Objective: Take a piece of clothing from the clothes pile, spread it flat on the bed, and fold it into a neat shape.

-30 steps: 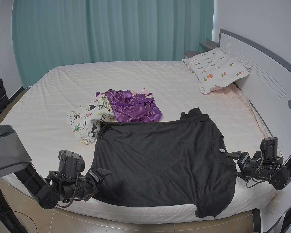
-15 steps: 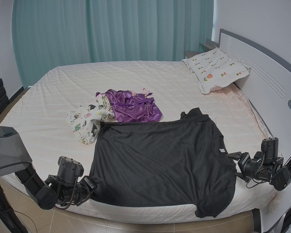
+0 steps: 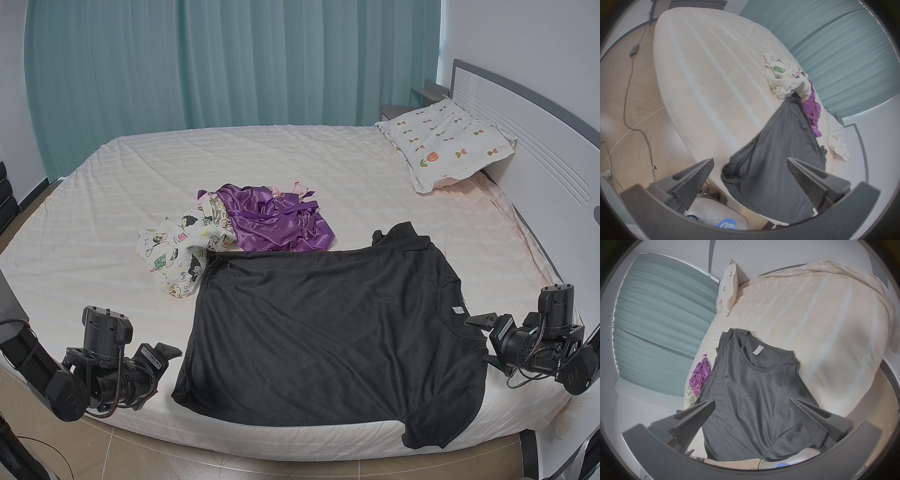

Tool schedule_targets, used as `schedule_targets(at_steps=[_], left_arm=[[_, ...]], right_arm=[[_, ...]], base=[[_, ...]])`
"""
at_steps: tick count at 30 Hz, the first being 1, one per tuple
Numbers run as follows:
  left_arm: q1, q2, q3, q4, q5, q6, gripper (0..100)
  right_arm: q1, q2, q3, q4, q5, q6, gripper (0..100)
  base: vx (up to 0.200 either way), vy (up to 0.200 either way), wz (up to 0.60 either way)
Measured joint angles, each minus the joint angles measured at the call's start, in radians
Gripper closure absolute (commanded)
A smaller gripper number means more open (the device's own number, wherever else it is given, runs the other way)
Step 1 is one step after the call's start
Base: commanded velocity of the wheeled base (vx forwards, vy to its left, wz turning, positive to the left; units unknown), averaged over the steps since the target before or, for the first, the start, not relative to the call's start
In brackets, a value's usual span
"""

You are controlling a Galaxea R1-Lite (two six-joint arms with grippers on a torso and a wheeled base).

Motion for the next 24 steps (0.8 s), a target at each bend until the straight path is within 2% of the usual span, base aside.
schedule_targets(at_steps=[3,6,12,16,24], left_arm=[[-0.01,-0.028,-0.01,0.002,-0.051,-0.002,0],[-0.035,-0.047,-0.036,0.014,-0.068,-0.009,0],[-0.123,-0.061,-0.119,0.119,-0.071,-0.044,0],[-0.183,-0.041,-0.171,0.143,-0.067,-0.06,0],[-0.224,0.062,-0.219,0.148,-0.031,-0.066,0]], right_arm=[[0.0,0.002,0.007,-0.02,0.0,0.0,0],[0.0,0.003,0.012,-0.031,0.0,0.001,0],[0.001,0.005,0.015,-0.036,0.0,0.001,0],[0.0,0.005,0.016,-0.037,0.0,0.001,0],[-0.006,0.005,0.016,-0.038,0.001,0.001,0]], base=[[0.0,0.0,0.0],[0.0,0.0,0.0],[0.0,0.0,0.0],[0.0,0.0,0.0],[0.0,0.0,0.0]])
